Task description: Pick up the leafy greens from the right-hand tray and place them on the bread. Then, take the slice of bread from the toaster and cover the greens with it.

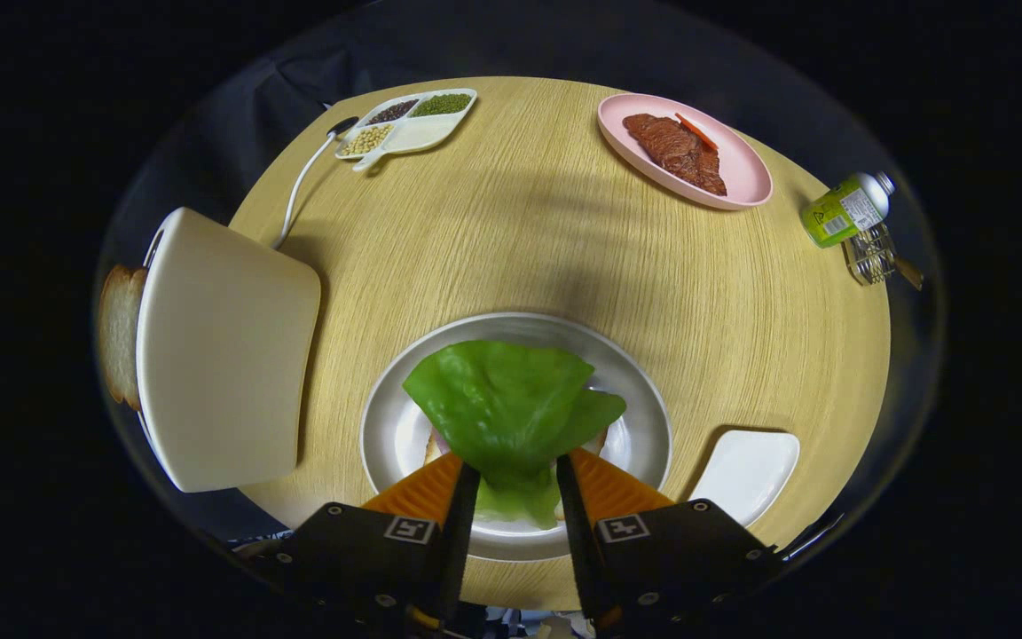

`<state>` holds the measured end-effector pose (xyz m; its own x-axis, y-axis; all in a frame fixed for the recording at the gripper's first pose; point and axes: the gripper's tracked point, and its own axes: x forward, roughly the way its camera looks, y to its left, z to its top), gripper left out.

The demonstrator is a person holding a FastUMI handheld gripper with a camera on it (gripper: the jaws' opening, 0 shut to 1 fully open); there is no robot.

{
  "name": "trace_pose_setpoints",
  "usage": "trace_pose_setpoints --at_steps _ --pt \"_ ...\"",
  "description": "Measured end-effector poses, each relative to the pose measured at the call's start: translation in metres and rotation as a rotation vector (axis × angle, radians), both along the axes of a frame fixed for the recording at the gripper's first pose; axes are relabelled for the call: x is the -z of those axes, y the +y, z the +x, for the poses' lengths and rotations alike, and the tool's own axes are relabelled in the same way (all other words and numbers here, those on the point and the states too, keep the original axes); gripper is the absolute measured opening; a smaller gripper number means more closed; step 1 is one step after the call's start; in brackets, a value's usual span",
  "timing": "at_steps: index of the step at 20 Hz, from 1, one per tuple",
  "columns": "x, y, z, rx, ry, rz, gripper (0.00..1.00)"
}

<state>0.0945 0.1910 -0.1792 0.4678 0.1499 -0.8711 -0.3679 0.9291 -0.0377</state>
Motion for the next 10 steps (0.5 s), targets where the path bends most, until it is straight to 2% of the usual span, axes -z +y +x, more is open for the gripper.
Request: trace_pose_setpoints --at_steps 4,5,7,10 --pt "-0.009 0.0 0.002 0.012 -0.034 0.018 0.78" --pt "-0.012 -0.001 0.002 0.015 -0.041 0.022 0.89" --pt "-0.018 -0.002 0.0 0.022 -0.053 0.03 0.99" --pt "-0.03 -0.007 -0.003 0.032 -0.079 0.04 0.99"
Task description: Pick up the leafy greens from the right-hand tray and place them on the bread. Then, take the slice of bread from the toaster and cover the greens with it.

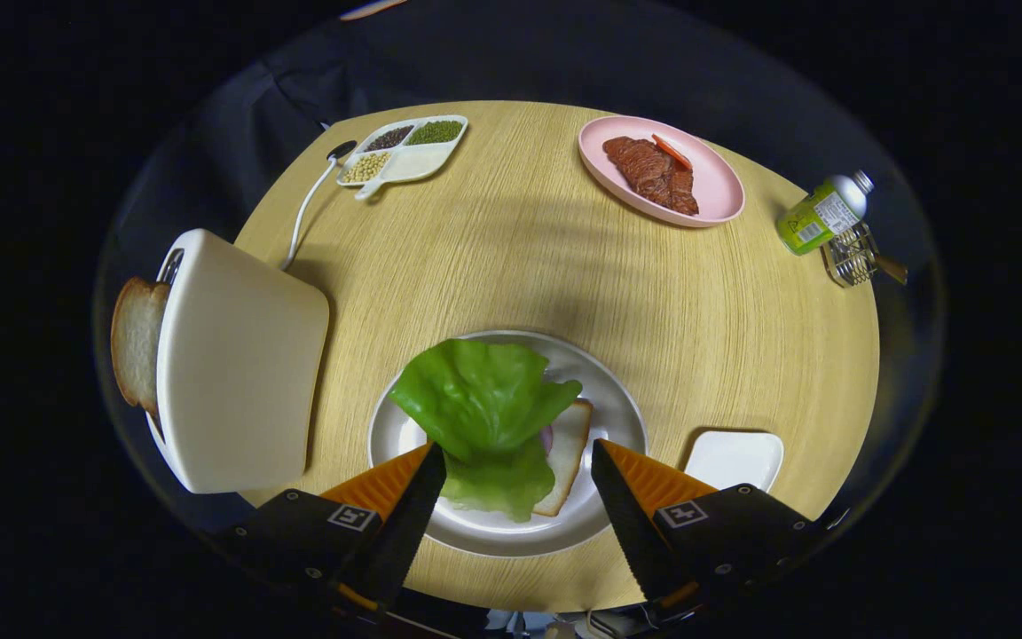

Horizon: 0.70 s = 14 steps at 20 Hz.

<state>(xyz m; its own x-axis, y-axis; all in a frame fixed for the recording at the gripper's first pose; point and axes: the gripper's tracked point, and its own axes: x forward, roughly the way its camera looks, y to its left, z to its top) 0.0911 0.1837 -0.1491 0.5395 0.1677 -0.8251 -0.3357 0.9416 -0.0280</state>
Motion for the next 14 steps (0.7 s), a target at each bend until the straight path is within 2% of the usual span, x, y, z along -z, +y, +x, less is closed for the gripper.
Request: trace_pose_setpoints --at_steps 6,14 --pt "-0.025 -0.006 -0.013 0.015 -0.055 0.017 0.99" --pt "-0.092 0.032 -0.045 -0.033 -0.142 0.05 0.99"
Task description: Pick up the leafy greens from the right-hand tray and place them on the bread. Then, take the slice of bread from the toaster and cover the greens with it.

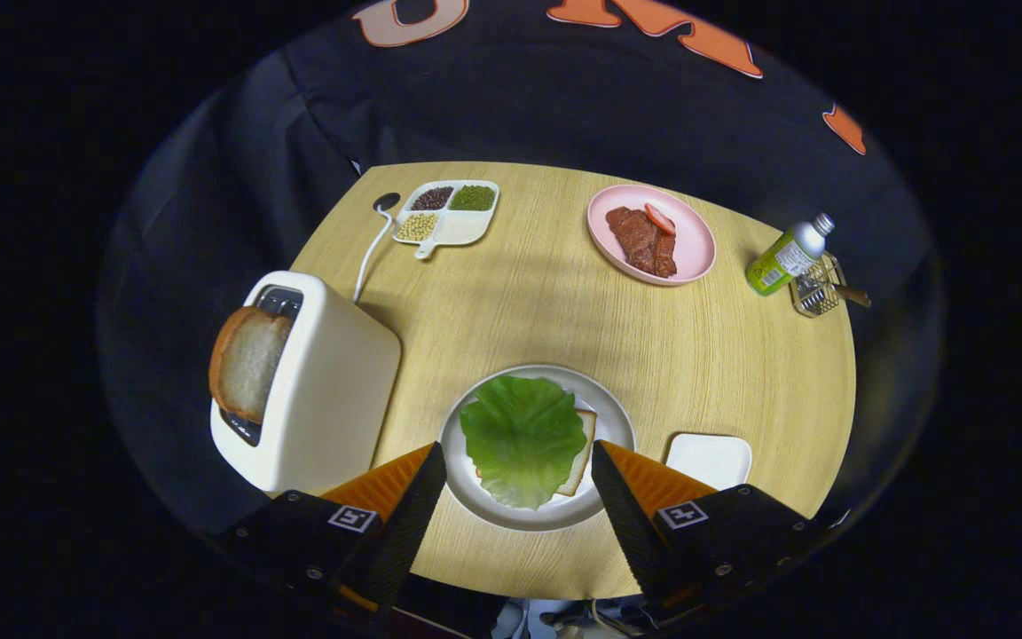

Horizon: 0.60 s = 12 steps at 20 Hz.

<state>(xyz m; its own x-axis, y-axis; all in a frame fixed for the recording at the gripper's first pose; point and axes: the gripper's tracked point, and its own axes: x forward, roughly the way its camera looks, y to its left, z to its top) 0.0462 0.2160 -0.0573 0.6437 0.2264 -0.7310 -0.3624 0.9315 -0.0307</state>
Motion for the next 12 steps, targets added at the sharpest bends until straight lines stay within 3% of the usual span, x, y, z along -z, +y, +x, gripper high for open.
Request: trace_pose_setpoints --at_steps 12 --pt "-0.073 0.144 -0.04 -0.094 -0.008 0.092 0.99"
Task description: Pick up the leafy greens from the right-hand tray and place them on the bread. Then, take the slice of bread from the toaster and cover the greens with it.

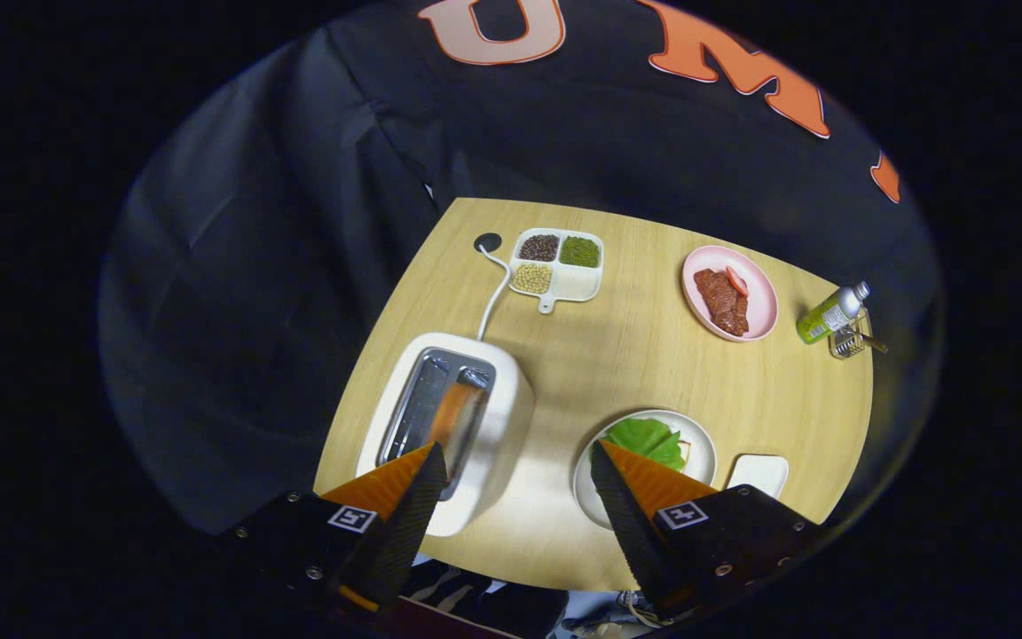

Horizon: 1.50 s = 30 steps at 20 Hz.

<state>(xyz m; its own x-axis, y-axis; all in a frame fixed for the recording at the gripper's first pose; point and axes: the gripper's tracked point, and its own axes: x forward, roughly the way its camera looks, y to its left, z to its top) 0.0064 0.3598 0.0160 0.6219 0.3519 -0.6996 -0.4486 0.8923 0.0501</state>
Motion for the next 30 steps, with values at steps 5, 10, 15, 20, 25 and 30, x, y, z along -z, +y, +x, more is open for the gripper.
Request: trace_pose_setpoints --at_steps 5,10,15,20,25,30 --pt "0.014 0.034 0.009 0.005 0.02 -0.034 0.99" --pt "0.044 0.043 0.015 0.032 0.089 -0.071 0.98" --pt "0.058 0.049 0.019 0.06 0.126 -0.071 0.61" --pt "0.059 0.049 0.02 0.115 0.167 -0.024 0.18" --pt "0.043 0.049 0.017 0.12 0.158 0.031 0.11" --pt "0.002 0.041 0.004 0.079 0.101 0.065 0.1"
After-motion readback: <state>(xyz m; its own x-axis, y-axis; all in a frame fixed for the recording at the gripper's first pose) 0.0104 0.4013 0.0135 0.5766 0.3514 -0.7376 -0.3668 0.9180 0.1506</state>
